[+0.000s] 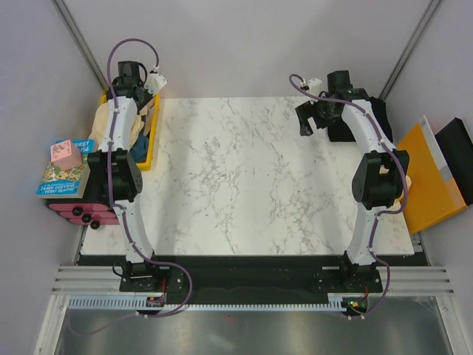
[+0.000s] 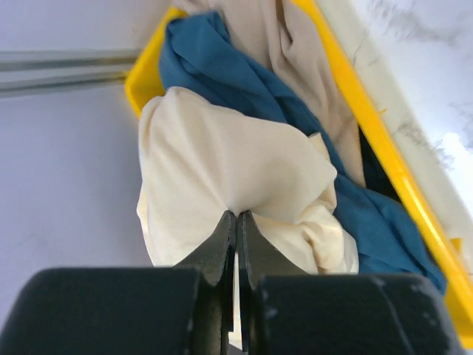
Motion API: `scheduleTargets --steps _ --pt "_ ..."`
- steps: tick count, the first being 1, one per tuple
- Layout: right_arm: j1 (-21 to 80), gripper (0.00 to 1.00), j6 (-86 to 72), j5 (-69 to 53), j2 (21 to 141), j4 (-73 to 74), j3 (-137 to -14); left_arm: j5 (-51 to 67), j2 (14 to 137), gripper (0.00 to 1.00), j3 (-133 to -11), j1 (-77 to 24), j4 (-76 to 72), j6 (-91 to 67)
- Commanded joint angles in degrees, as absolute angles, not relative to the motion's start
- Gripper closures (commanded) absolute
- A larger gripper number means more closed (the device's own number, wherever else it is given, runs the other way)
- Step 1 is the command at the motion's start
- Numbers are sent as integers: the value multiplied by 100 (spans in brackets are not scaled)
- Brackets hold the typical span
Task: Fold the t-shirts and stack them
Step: Grab the tshirt from the pile, then move the tshirt to the center of the board
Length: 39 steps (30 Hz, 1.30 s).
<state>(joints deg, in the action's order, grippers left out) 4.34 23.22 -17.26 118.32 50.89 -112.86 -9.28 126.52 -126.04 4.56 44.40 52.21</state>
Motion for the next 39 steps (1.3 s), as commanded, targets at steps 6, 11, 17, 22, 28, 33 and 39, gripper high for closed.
scheduleTargets --steps 6,11,17,22,28,33,39 --pt "501 2 1391 -1531 11548 4887 -11434 1542 10847 98 -12955 -149 3903 4167" --pt "334 7 1265 -2545 11558 5097 -11320 2897 10311 98 -12885 -492 3894 3640" --pt "668 12 1828 -2733 11242 5133 -11759 3910 10002 98 -12516 -1124 3929 3200" --pt "974 11 2213 -2953 10846 5002 -11830 3903 10098 98 -12270 -1555 3973 3252" --pt "1563 10 2847 -2743 10328 4694 -11567 3762 10652 98 -12016 -1652 3955 3269" --pt "1608 10 2918 -2365 10283 4623 -11391 3096 10652 68 -10692 -2021 4069 4445" --pt "1600 10 3093 -2083 10029 4632 -10689 1777 10118 0 -9433 -1951 3289 4544"
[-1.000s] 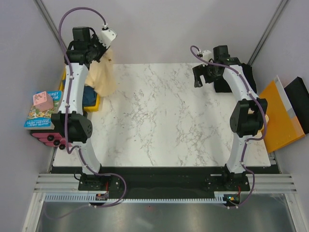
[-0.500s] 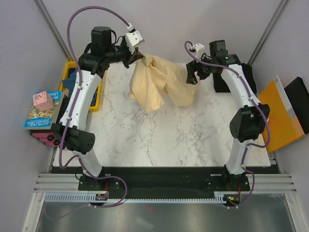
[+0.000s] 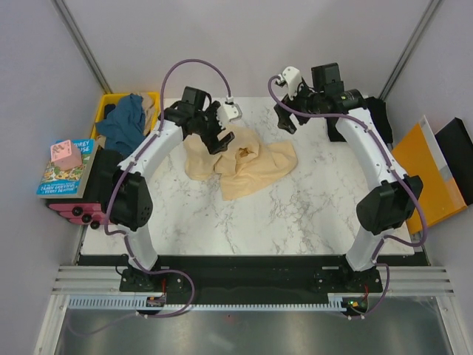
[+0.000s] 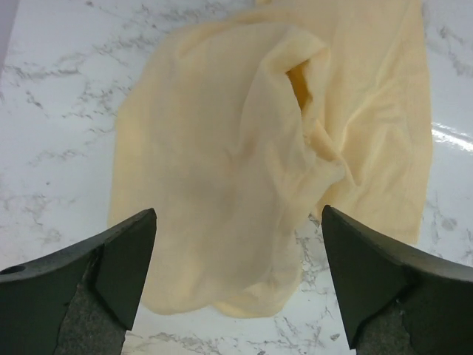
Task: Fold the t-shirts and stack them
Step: Move the tshirt to the center of the board, then flatten the tshirt out
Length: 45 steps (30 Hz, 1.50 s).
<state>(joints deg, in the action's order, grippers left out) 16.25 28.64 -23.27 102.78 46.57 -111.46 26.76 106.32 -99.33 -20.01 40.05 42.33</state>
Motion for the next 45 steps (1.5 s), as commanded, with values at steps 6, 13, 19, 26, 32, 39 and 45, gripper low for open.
scheduleTargets --steps 6,13,19,26,32,39,45 --pt "1705 12 3234 -2276 9896 4544 -9686 695 9273 1 -7981 -1960 1679 5193" --pt "2188 13 3015 -2154 10387 4000 -10193 -1068 8737 0 -6724 -1776 -156 5134" --pt "2680 12 2918 -2179 11107 3718 -11116 -1958 8824 0 -6504 -1346 -272 4536" --pt "3392 12 3006 -2206 12137 3613 -12163 -2312 8931 1 -6609 -572 130 3464" --pt "3840 11 3015 -2241 12823 3402 -12577 -1636 8500 1 -6206 -369 167 3199" --pt "4060 13 2839 -1899 13516 2831 -12595 -1266 8192 3 -5950 -360 228 3182" --pt "4131 36 2856 -1565 13807 2707 -12691 -1169 8156 5 -5792 -360 264 3269"
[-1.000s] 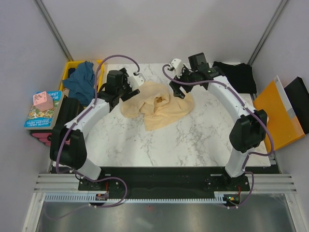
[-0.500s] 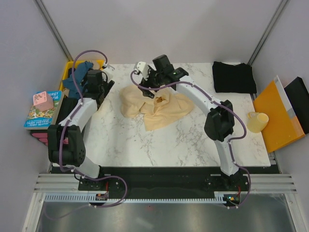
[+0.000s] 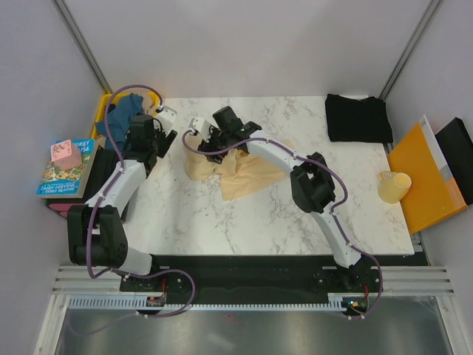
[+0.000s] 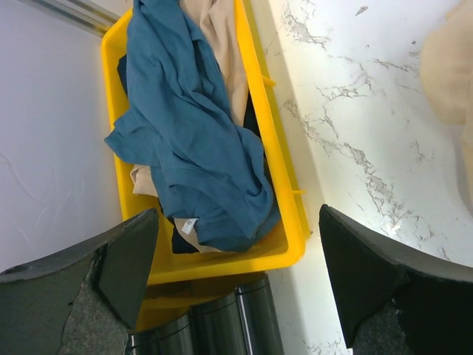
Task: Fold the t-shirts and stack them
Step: Flatten the tshirt out
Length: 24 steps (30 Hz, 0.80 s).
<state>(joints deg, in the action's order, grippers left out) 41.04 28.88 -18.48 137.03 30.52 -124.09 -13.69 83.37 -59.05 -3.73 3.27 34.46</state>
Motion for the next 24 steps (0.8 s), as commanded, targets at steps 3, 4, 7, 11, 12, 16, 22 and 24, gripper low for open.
scheduleTargets --steps 3,4,7,11,12,16,22,24 --pt "4175 74 2953 -1205 13808 2698 -12691 -1081 8121 5 -5722 -352 246 3243" --pt "4192 84 2979 -995 13790 2690 -12691 -1055 8112 5 -5696 -352 246 3234" --pt "4254 100 3181 -599 13536 2593 -12691 -941 8103 5 -5616 -352 246 3191" --pt "4385 100 3725 -405 12861 2059 -12718 -826 8156 6 -5520 -352 167 3059" --pt "4394 100 3961 -422 12745 1909 -12709 -817 8200 6 -5493 -352 123 3041" --pt "4491 100 4236 -343 12358 829 -12744 -975 8358 7 -5563 -334 26 2839" --pt "4535 100 4841 -107 12235 -499 -12929 -984 8552 12 -5844 -334 88 2383" --pt "4535 100 4974 497 12138 -1342 -12780 -923 8552 14 -5941 -334 105 2347"
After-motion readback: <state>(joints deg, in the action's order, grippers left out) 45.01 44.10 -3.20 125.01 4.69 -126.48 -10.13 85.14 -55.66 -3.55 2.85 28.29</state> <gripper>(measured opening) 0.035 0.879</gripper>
